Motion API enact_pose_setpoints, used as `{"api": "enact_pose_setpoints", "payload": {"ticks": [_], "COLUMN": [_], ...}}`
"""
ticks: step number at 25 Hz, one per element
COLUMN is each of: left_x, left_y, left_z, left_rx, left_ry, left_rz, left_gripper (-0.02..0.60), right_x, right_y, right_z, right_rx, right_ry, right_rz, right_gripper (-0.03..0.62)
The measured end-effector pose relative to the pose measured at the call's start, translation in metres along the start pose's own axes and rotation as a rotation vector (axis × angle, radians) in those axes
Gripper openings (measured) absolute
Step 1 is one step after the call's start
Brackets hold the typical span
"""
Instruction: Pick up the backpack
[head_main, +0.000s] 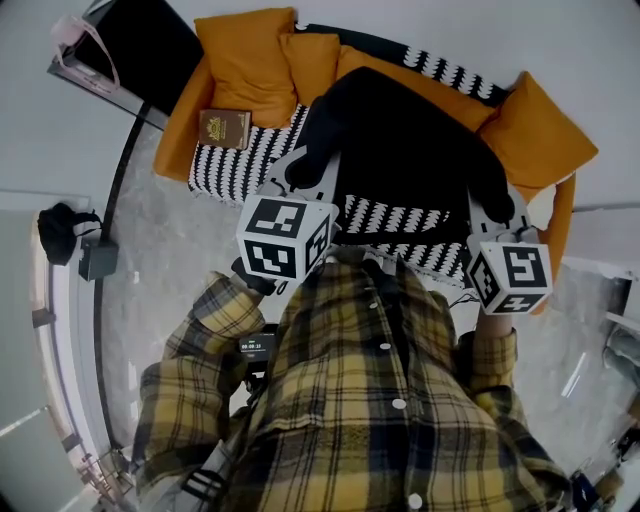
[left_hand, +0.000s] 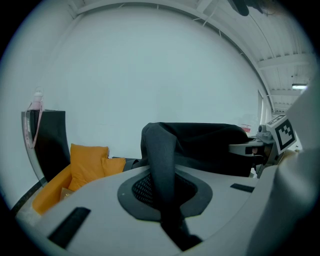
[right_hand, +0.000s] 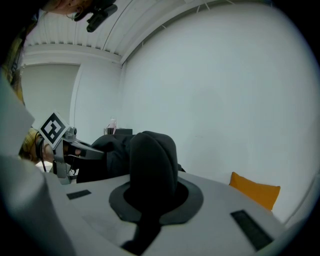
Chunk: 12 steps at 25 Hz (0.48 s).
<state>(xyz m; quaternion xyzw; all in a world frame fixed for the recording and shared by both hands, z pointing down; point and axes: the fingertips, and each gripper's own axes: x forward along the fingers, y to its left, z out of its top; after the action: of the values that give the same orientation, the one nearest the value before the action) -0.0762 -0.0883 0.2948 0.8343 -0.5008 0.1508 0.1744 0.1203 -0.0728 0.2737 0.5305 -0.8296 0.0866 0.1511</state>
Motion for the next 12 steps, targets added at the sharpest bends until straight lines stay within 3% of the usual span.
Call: {"api": "enact_pose_setpoints", "payload": {"ticks": [12], "left_x": [0.0026], "left_y": [0.0002], "left_z": [-0.0021], "left_rx": [0.008], "left_ry": [0.006], "left_rz": [-0.002], "left_gripper": [0.037], "right_x": [0.0018], "right_y": [-0.0011], "right_z": [-0.0050], "right_rx": [0.011], "right_ry": [0.006], "right_rz": [0.004], "right_gripper": [0.031]}}
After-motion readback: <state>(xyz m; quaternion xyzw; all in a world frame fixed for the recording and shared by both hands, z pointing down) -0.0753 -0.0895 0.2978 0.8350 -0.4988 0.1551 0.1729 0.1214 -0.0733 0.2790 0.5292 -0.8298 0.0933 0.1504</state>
